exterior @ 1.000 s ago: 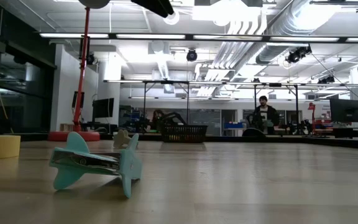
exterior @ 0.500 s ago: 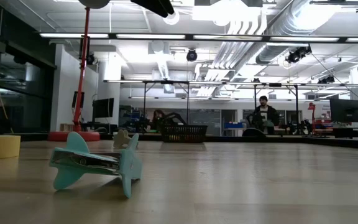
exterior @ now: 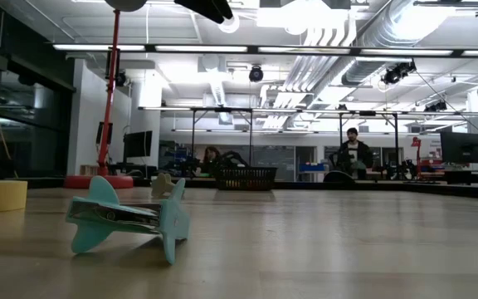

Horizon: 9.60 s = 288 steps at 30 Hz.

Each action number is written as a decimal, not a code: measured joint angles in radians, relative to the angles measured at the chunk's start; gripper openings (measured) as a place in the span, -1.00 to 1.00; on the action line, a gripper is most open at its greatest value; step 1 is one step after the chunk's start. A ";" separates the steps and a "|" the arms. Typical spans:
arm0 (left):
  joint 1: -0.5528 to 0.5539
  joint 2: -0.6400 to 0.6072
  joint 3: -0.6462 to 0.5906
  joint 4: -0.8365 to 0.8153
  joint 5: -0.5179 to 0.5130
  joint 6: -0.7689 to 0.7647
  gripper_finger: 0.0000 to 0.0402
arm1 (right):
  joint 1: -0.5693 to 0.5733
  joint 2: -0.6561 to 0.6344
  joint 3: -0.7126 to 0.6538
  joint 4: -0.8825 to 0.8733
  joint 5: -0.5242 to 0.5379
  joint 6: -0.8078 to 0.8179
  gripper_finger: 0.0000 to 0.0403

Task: Pick and place Stapler, Stapler remover, tape
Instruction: Put the yellow tape into the blue basket

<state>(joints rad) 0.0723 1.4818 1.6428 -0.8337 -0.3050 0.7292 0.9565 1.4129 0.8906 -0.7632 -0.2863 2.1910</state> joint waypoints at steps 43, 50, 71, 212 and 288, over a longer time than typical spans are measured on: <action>0.176 -0.004 -0.001 -0.578 0.087 -0.613 0.14 | -0.900 -0.466 0.000 -0.239 0.413 -1.400 -0.14; 0.173 -0.004 -0.002 -0.662 0.086 -0.748 0.14 | -1.049 -0.466 0.000 -0.150 0.336 -1.618 -0.15; -0.057 -0.003 -0.466 -0.478 0.339 -1.198 0.14 | -1.335 -0.465 0.000 -0.047 0.115 -1.992 -0.16; 0.006 -0.008 -0.409 1.011 0.005 -0.520 -0.83 | -1.242 -0.195 0.000 1.059 -0.217 -2.163 -0.42; 0.007 -0.287 -0.409 0.172 -0.230 -0.159 0.44 | -0.270 -0.428 0.000 -0.263 -0.012 -0.439 -0.84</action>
<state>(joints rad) 0.0792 1.1946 1.2335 -0.6617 -0.5346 0.5701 0.6869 0.9845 0.8909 -1.0261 -0.2978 1.7522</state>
